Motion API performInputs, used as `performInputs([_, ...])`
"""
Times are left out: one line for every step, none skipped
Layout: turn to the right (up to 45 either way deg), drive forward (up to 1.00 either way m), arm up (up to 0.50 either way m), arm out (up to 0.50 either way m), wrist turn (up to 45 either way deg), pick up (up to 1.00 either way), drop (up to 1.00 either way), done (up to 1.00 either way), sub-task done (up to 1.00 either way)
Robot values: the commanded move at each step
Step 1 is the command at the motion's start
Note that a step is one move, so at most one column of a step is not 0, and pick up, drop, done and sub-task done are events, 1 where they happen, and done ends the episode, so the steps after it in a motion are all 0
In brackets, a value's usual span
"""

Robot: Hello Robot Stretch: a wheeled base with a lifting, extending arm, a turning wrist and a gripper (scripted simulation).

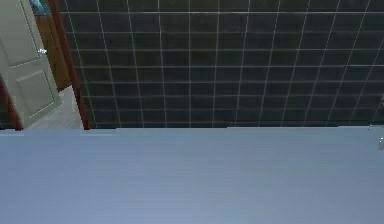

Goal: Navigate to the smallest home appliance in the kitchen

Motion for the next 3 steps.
performInputs([0.0, 0.65, 0.0, 0.0, 0.0, 0.0, 0.0, 0.0, 0.0])
performInputs([-45.0, 0.0, 0.0, 0.0, 0.0, 0.0, 0.0, 0.0, 0.0])
performInputs([-6.0, 0.0, 0.0, 0.0, 0.0, 0.0, 0.0, 0.0, 0.0])
